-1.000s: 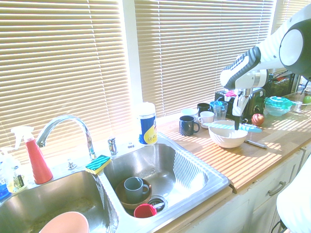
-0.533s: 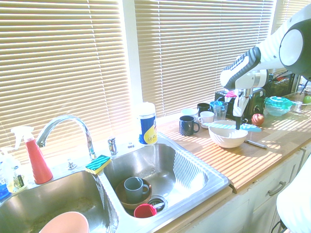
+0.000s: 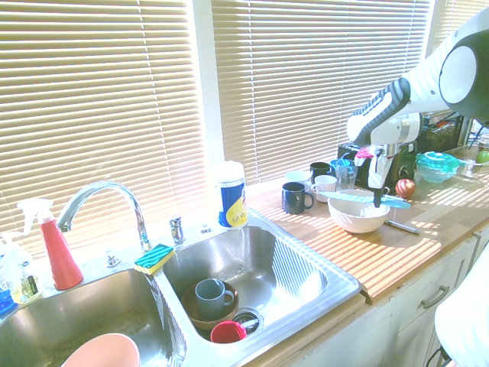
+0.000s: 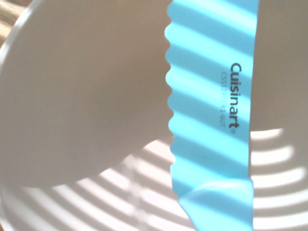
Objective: Put the knife into the sink
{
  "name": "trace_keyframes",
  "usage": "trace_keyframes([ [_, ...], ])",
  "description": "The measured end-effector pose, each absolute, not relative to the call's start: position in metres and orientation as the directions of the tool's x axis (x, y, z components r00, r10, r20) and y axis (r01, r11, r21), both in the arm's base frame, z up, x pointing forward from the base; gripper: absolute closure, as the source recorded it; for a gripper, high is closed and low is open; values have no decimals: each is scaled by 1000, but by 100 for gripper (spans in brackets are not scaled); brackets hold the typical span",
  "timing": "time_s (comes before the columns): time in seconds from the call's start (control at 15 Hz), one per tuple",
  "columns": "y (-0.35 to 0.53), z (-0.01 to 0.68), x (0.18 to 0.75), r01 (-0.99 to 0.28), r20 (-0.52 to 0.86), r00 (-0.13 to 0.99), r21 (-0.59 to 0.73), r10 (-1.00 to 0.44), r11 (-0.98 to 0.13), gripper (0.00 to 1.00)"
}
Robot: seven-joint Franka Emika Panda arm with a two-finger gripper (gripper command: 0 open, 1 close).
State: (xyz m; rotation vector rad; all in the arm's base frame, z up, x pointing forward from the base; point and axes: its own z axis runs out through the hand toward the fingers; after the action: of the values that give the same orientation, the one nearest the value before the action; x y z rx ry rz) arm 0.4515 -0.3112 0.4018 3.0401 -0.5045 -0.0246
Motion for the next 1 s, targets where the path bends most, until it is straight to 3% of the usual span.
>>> trace_keyframes([
  [0.53,-303,439,447,-404,69,913,15,-402,-915,100],
  [1.0,-230,492,429,-424,158,890,-56,-428,-904,100],
])
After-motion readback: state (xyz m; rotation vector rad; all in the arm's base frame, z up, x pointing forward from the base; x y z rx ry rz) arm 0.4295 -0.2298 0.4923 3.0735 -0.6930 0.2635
